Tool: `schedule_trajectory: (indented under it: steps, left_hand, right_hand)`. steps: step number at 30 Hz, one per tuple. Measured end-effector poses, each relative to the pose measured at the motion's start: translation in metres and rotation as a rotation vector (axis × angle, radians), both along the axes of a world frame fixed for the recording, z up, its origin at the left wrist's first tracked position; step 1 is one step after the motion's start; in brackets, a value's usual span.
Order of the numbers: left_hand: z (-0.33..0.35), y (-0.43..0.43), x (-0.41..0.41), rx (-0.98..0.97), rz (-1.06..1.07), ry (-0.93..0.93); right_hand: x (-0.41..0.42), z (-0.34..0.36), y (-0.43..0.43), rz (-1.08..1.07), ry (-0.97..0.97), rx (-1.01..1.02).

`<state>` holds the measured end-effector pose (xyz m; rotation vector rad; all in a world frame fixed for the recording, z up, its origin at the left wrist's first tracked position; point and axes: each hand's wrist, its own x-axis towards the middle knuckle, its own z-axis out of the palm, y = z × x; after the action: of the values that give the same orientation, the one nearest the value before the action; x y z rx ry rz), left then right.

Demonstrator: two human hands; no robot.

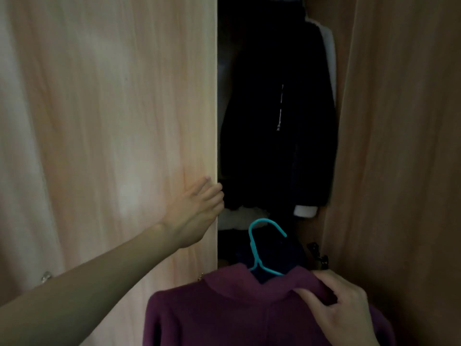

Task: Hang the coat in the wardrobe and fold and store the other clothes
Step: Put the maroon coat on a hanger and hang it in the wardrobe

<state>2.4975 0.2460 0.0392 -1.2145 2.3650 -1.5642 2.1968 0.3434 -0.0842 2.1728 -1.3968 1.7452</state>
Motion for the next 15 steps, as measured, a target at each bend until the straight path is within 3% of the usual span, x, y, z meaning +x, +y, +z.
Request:
schedule_trajectory:
  steps: [7, 15]
  left_hand:
    - [0.0, 0.076, 0.013, 0.004, -0.059, -0.001]
    - [-0.002, 0.149, 0.011, 0.018, 0.056, 0.053]
  right_hand:
    - [-0.002, -0.003, 0.022, 0.119, -0.026, -0.002]
    - [-0.005, -0.006, 0.068, 0.227, -0.016, -0.052]
